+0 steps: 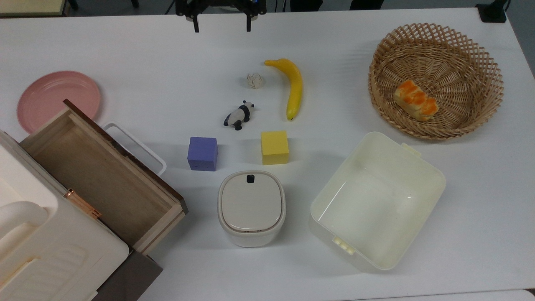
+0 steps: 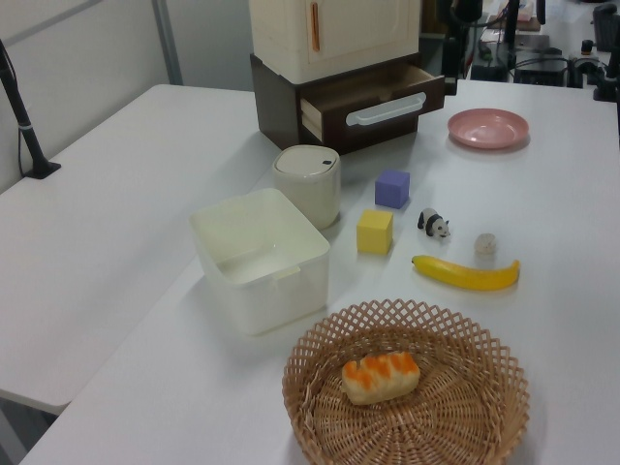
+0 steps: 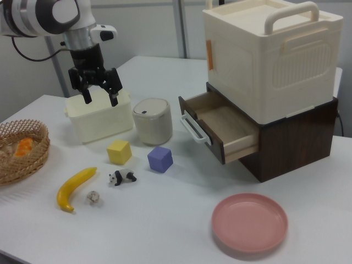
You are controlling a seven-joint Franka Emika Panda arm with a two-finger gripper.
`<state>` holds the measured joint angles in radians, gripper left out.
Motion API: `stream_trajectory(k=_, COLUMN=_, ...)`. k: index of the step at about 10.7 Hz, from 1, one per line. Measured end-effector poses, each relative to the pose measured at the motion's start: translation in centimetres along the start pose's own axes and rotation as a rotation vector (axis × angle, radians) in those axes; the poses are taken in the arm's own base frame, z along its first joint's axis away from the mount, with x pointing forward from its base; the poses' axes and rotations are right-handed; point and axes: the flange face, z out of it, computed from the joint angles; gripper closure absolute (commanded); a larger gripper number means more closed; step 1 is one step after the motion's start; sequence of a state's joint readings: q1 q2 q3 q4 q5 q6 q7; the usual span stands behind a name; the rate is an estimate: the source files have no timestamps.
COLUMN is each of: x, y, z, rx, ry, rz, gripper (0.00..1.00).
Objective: Open the drawer
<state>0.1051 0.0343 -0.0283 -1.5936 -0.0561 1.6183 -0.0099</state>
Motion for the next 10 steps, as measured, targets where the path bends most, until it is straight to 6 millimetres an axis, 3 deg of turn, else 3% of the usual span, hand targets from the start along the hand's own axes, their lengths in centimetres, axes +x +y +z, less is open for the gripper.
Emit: stream_trajectory(k=10, x=-0.7, y=0.5, z=-1.1, rx=0.000, ry=-0.009, rz=0.001, gripper=0.00)
